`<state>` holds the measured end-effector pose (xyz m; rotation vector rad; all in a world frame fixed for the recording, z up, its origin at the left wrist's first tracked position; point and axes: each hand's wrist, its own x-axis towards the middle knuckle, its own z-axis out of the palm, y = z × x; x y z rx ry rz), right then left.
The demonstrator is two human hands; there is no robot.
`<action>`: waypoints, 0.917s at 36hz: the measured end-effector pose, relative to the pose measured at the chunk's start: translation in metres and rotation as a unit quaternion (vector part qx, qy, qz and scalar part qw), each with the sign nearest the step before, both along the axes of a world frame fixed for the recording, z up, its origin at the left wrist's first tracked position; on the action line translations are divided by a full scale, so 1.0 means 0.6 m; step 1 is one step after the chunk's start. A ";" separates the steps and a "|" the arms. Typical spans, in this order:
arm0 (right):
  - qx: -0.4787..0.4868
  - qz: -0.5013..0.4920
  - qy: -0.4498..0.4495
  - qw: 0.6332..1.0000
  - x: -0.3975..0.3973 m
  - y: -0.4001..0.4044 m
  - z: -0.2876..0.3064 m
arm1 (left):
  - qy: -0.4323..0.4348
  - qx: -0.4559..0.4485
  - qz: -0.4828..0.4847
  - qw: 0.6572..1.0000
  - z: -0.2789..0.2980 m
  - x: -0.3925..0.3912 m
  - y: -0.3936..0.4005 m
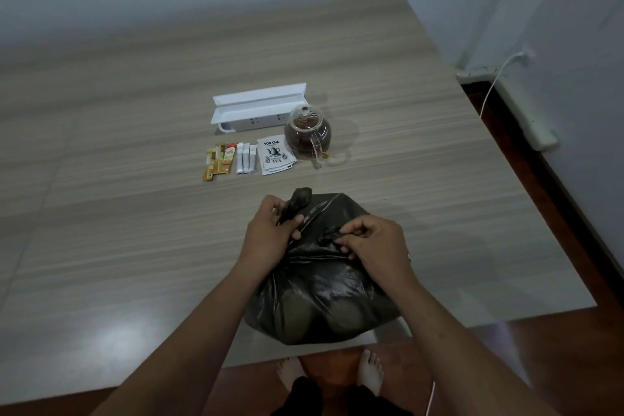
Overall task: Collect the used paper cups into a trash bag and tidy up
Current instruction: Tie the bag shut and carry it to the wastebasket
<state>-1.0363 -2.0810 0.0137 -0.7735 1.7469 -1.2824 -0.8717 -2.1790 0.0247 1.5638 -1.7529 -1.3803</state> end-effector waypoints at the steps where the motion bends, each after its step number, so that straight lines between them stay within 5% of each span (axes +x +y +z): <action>1: 0.005 0.005 0.001 1.000 0.000 0.002 0.000 | 0.003 -0.010 -0.003 1.000 -0.001 0.001 0.000; 4: -0.001 0.016 0.006 1.000 -0.005 0.005 0.006 | 0.014 -0.022 -0.044 0.999 0.001 0.000 0.004; 10: -0.010 0.076 -0.040 0.996 -0.019 0.005 0.016 | 0.093 0.108 -0.090 0.986 0.007 0.003 0.008; 17: -0.029 -0.001 -0.126 0.992 -0.019 0.008 0.015 | 0.094 -0.008 -0.037 0.995 0.008 0.011 0.014; 24: -0.033 -0.005 -0.088 0.996 -0.016 0.006 0.019 | 0.019 -0.120 -0.051 0.991 0.011 0.007 0.028; 33: -0.028 -0.016 -0.068 0.997 -0.011 0.000 0.012 | -0.012 -0.085 -0.090 0.992 0.020 -0.003 0.040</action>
